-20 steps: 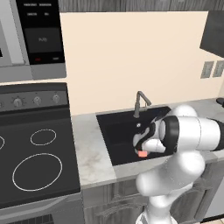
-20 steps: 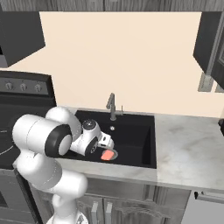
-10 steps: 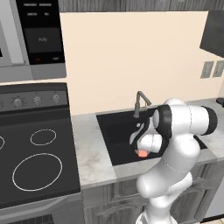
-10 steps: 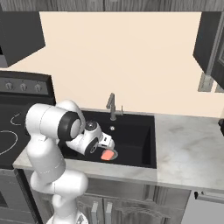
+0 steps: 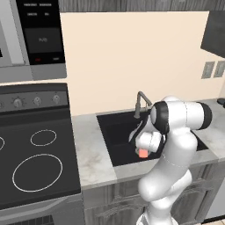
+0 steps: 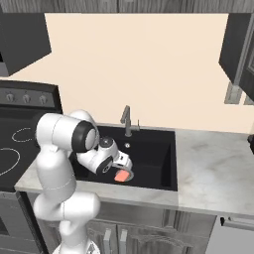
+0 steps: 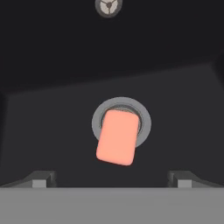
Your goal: Pick up the bar soap and bar soap from the sink, and place them back in the cabinet, and close the cabinet doors.
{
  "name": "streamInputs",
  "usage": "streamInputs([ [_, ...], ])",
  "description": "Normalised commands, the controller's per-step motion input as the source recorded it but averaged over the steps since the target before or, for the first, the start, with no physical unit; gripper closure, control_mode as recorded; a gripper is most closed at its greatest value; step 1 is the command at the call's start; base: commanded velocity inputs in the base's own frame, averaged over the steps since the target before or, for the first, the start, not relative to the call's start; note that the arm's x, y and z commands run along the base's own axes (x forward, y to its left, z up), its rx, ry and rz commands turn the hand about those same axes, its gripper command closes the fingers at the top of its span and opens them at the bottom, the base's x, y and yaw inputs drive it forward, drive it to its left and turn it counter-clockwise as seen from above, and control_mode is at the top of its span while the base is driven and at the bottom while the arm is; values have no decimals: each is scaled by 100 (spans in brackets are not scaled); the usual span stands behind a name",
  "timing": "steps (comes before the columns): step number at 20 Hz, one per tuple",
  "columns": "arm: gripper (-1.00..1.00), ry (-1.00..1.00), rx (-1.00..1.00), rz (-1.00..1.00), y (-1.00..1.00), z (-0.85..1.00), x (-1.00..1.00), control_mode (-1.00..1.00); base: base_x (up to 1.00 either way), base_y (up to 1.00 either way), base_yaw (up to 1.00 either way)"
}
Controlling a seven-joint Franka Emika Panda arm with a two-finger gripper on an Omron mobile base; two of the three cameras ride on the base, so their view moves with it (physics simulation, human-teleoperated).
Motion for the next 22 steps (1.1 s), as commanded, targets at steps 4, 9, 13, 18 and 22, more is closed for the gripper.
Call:
streamInputs([
  [4, -100, 3, 0, 0, -11, -12, 6, -100, 0, 0, 0],
  [9, -100, 4, 0, 0, -3, -15, 3, -100, 0, 0, 0],
  [13, -100, 3, 0, 0, -1, -20, 1, -100, 0, 0, 0],
  [18, -100, 4, 0, 0, 0, -18, 1, -100, 0, 0, 0],
  [22, -100, 5, 0, 0, 0, -14, 0, -100, 0, 0, 0],
])
